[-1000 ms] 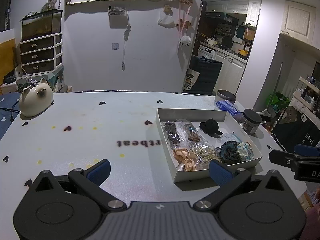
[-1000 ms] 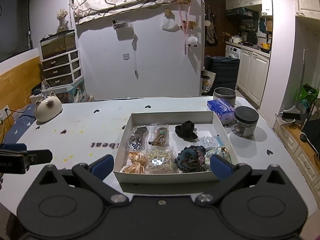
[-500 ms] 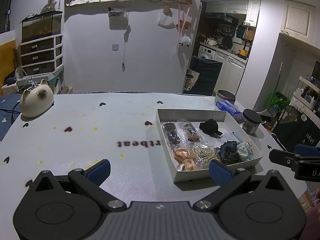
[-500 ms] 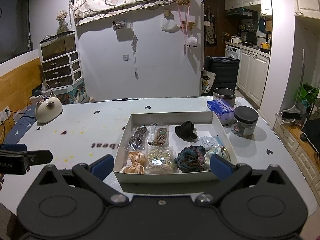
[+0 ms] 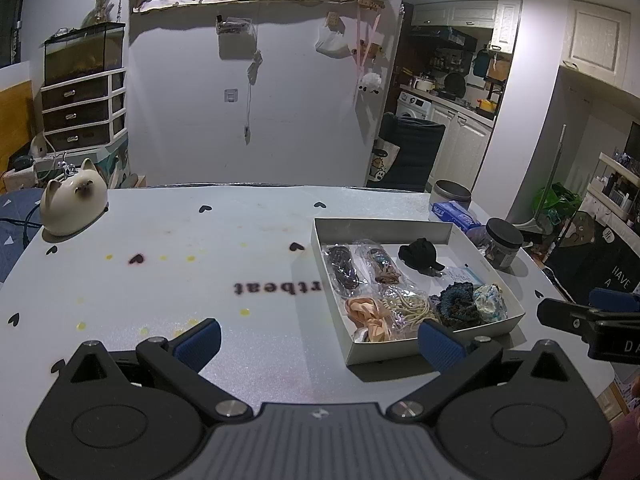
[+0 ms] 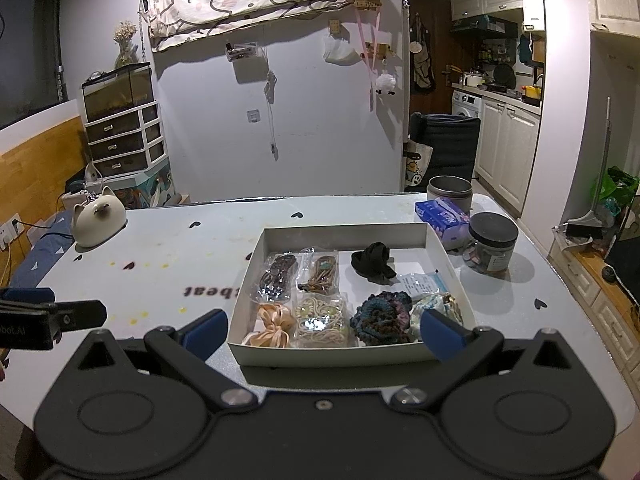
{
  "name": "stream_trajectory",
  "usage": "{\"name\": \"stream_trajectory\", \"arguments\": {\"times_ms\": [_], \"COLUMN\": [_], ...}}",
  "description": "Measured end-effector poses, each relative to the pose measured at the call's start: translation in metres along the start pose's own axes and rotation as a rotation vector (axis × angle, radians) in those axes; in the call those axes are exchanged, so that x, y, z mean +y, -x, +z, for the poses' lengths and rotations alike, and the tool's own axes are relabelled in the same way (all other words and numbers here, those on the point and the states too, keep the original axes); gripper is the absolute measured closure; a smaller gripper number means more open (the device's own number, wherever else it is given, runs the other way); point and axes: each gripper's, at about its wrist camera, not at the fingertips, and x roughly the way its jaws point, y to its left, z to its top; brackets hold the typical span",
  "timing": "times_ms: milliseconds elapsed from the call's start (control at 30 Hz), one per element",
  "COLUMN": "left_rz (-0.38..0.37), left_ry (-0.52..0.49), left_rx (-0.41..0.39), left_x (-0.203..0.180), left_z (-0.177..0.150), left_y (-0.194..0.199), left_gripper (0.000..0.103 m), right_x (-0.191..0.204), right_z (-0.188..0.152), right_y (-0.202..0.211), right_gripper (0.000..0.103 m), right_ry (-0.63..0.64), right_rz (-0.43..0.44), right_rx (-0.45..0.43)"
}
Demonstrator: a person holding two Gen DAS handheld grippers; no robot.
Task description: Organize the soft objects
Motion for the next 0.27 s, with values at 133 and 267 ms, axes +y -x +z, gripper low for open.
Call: {"name": "stream_trajectory", "arguments": {"times_ms": [133, 267], "left_rz": [0.004, 0.01], "left_ry": [0.001, 0.002], "left_rx": [0.002, 0.005], "left_x": [0.0001, 0.0], "left_z": [0.0012, 0.0028], "left_y": [0.0023, 0.0031], "left_gripper": [0.0, 0.0], "right_x": [0.0005, 0.0001], "right_z": [0.0, -0.0003], "right_y": [0.0008, 0.0004], "right_gripper": [0.0, 0.0], "right_ry": [0.0, 0.001], "right_rz": [0.0, 0.0], "right_rx": [-0.001, -0.001]}}
